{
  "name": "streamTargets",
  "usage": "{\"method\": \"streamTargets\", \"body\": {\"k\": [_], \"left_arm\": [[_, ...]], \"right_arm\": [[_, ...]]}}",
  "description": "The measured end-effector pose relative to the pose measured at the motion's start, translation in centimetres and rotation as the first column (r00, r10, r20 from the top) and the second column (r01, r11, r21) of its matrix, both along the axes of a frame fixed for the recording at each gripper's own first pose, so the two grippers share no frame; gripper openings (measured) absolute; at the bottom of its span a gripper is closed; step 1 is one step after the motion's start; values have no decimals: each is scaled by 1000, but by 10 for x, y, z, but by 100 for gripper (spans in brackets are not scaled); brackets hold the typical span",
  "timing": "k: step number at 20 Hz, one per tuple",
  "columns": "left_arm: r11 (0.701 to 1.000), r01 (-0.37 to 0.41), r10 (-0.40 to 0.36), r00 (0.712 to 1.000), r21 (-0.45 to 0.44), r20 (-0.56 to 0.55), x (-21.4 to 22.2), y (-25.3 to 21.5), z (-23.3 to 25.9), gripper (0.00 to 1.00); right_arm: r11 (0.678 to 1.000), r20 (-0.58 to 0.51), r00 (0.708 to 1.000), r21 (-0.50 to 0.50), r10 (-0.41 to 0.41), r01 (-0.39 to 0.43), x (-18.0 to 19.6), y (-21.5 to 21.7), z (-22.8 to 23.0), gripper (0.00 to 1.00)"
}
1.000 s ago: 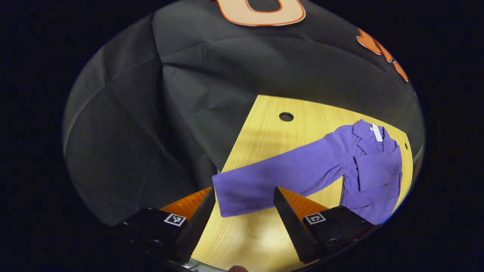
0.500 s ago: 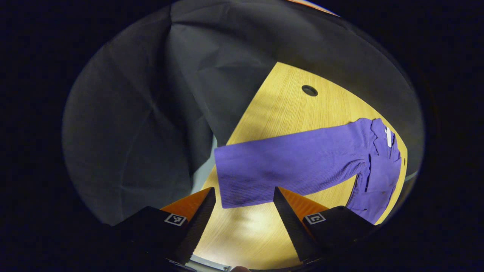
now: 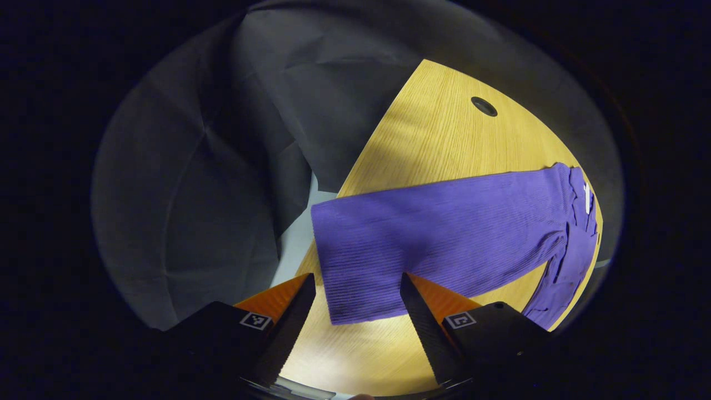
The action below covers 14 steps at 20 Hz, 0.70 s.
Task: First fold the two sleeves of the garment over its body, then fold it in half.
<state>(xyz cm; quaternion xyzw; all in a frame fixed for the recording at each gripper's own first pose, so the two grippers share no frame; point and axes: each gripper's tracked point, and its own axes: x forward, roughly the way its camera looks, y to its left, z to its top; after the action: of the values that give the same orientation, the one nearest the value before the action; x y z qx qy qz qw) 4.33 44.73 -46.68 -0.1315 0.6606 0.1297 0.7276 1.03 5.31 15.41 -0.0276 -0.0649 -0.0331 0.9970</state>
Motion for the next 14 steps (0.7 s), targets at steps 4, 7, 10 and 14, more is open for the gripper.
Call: {"method": "streamTargets", "body": {"k": [4,7,10,14], "left_arm": [[999,-27,27,1000,-17,-14,5,-5,-8,87],[999,-27,27,1000,-25,-9,7,-11,-5,70],[998,-30,31,1000,-50,7,19,-32,-5,28],[999,16,-15,999,-35,41,28,-35,18,6]], "right_arm": [[999,-3,1000,-22,-23,23,-1,-7,2,94],[999,-15,999,-33,-29,28,1,-10,-2,94],[999,-25,999,-44,-30,29,4,-14,-8,95],[998,-42,999,-51,-33,31,7,-22,-15,94]]}}
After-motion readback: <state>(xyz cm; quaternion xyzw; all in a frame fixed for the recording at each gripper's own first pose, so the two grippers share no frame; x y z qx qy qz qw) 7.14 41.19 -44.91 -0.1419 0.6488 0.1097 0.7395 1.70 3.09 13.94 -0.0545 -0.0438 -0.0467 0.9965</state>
